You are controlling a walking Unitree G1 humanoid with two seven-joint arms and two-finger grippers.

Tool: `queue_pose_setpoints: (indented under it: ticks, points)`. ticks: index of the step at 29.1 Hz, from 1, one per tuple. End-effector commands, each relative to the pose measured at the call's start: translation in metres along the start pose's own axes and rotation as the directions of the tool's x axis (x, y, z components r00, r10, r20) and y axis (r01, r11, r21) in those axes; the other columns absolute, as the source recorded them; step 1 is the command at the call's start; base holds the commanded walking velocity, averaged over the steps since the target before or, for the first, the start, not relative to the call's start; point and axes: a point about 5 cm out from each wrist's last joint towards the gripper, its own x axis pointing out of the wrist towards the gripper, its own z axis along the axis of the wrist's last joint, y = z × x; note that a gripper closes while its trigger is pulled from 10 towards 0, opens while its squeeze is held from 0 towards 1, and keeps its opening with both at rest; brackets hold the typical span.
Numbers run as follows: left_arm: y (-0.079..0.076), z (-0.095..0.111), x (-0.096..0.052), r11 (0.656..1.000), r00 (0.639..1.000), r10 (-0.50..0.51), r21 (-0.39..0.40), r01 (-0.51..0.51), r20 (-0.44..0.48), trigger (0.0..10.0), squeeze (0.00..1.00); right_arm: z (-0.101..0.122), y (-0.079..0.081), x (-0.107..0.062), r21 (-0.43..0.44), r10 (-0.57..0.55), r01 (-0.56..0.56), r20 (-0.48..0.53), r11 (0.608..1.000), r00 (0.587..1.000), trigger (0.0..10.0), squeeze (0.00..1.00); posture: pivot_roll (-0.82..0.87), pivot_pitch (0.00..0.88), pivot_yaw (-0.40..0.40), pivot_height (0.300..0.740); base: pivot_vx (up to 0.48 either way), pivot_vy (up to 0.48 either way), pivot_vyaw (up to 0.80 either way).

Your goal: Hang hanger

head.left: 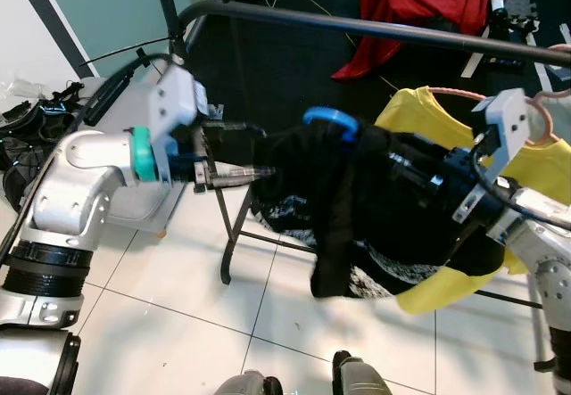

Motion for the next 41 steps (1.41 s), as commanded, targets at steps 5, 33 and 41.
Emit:
queue_pose_setpoints:
  ticks: [5, 33, 41]
  points:
    - [0.011, 0.003, -0.006, 0.995, 0.995, 0.093, -0.047, -0.091, 0.04, 10.0, 0.0, 0.011, -0.008, -0.001, 0.035, -0.18, 0.177, 0.138, 0.984, 0.974, 0.0, 0.0, -0.16, 0.067, 0.149, 0.74, 0.0, 0.0, 0.0]
    - [-0.007, -0.022, 0.018, 0.964, 0.97, 0.241, -0.122, -0.237, 0.019, 10.0, 0.0, -0.004, -0.028, 0.061, 0.379, -0.645, 0.571, 0.098, 0.728, 0.758, 0.0, 0.0, -0.15, 0.061, 0.11, 0.74, 0.0, 0.0, 0.0]
    - [-0.012, -0.023, 0.022, 0.96, 0.967, 0.252, -0.132, -0.246, 0.027, 10.0, 0.0, -0.022, -0.022, 0.08, 0.383, -0.582, 0.544, -0.02, 0.747, 0.813, 0.0, 0.0, -0.15, 0.068, 0.098, 0.74, 0.0, 0.0, 0.0]
